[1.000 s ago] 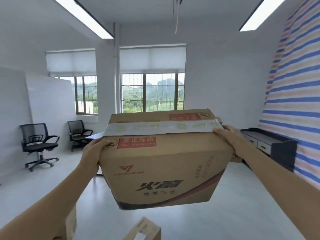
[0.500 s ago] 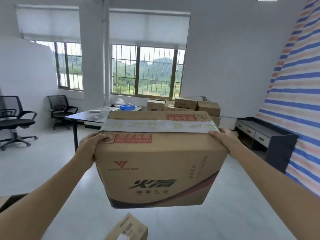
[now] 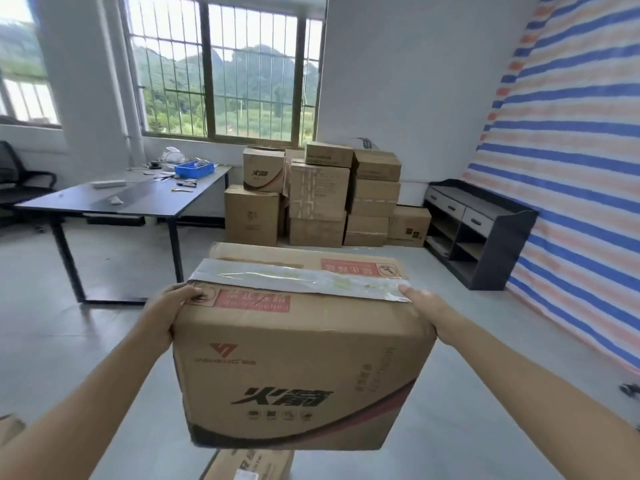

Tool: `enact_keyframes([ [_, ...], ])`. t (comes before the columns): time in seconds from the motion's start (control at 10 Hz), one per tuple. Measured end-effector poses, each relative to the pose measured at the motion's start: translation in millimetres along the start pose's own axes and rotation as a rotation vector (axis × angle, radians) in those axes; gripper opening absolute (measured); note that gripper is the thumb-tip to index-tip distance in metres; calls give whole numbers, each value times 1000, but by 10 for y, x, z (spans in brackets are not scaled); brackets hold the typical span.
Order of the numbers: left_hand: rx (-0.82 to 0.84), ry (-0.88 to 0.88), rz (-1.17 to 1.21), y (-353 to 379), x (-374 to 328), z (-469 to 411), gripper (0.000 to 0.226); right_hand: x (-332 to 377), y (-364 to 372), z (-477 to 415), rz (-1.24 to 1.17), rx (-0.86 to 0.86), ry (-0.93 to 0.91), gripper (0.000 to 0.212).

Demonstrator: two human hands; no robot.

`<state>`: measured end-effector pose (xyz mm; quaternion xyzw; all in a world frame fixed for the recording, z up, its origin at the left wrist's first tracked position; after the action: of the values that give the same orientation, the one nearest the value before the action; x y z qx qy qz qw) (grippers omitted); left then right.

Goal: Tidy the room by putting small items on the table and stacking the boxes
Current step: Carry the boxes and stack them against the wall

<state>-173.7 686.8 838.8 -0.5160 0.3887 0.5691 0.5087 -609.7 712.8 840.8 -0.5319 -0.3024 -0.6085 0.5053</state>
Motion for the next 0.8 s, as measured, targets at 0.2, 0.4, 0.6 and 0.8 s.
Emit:
enact_keyframes([
  [0.2,182,-44,-111,1090,59,-654,16,-274,-700,-467,-67,-150,121,48],
  [0.4,196,-17,-188,2036,-215,-1327,20,-17,-1253,-1419,-166,-175,58,54],
  [0.6,154,36,-180,2656,-627,-2150,26,149,-1383,-2505,-228,-136,56,43],
  [0.8,211,-36,-271,3009,-624,-2728,29,146,-1386,-3432,-266,-162,84,33],
])
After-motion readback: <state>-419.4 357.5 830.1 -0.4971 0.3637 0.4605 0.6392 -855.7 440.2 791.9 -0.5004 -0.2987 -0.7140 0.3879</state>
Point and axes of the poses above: each hand's wrist, its own z-axis away from the middle knuckle, its own y-axis out of the palm, x = y × z, the point moved 8 cm from there along -z, towards the middle knuckle, and after that the axes turned 15 degrees about -z, right-handed, at the moved point
